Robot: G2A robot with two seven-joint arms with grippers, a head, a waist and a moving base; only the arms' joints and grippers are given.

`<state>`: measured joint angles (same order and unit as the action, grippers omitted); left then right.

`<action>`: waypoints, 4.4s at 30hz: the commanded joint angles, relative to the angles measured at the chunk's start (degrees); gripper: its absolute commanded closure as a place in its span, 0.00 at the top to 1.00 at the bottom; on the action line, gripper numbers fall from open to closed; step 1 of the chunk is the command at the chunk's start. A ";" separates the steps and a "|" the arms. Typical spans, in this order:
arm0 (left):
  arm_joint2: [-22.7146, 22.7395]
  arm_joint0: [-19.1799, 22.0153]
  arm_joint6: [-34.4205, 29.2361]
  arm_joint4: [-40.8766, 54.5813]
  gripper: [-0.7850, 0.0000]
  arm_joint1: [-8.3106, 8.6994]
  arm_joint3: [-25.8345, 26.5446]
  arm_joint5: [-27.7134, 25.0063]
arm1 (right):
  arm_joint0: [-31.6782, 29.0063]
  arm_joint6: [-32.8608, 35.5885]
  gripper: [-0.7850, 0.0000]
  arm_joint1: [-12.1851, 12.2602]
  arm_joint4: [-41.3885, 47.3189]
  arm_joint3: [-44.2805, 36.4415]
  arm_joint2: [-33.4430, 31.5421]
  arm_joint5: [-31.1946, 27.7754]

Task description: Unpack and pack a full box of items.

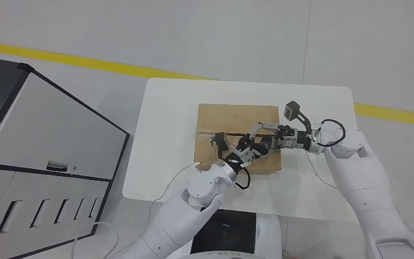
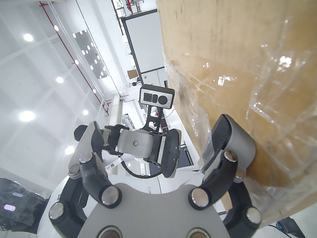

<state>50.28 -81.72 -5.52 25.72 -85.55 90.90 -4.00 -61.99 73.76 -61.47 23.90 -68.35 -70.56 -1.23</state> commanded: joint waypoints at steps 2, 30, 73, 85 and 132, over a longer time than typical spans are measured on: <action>-0.08 -0.06 0.07 -0.10 1.00 -0.06 0.15 -0.03 | -0.34 0.59 1.00 0.30 -0.42 -0.16 -0.47 0.33; 11.28 2.88 3.50 -2.25 1.00 0.80 -2.29 -1.94 | -5.67 3.03 1.00 2.85 0.89 -5.87 -5.80 0.96; 19.03 5.75 3.46 -1.54 1.00 1.15 -4.28 -2.77 | -8.34 3.04 0.00 5.19 -0.36 -9.11 -7.52 2.21; 20.58 3.86 3.28 -0.94 1.00 1.31 -2.41 -3.08 | -6.27 3.83 0.00 5.32 0.89 -10.25 -6.66 0.87; 21.79 -6.15 4.20 -1.38 1.00 1.90 4.61 -4.01 | 15.73 6.88 0.00 1.14 12.79 -6.20 5.48 -8.64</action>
<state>71.97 -87.86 -1.40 24.34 -83.66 95.48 -8.00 -46.24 80.49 -60.34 36.82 -74.75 -65.12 -9.81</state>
